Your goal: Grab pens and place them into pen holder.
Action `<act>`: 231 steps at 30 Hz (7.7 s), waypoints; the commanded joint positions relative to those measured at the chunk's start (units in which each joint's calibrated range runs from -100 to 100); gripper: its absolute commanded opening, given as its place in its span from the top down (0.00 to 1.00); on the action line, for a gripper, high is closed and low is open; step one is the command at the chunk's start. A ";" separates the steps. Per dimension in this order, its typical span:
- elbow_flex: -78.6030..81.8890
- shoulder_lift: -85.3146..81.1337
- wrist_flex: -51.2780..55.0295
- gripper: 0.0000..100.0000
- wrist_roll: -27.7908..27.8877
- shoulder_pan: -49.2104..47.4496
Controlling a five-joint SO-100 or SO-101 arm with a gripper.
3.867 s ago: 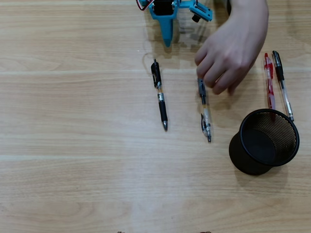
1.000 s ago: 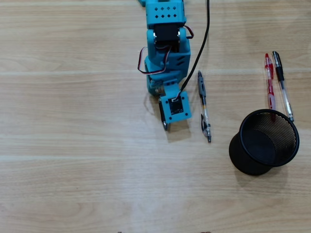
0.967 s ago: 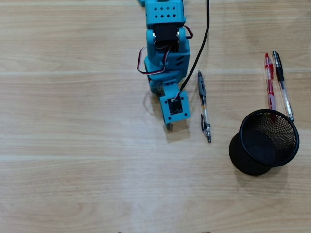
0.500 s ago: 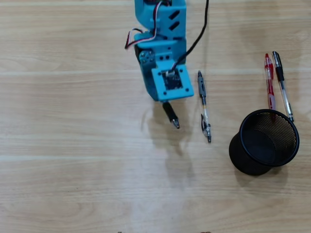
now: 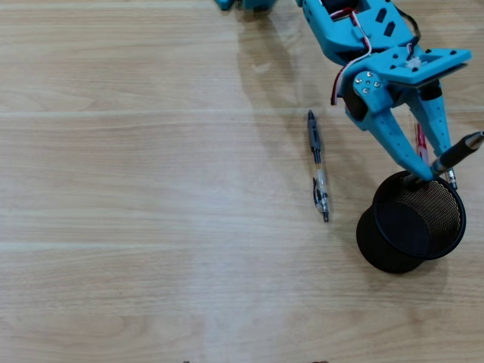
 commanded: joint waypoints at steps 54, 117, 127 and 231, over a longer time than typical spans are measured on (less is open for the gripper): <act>10.94 -8.85 62.28 0.84 10.34 0.66; -0.56 -3.01 0.32 0.98 2.44 0.42; -2.46 5.19 -1.15 0.98 1.50 -1.67; 18.64 14.74 21.12 0.98 -10.63 -27.00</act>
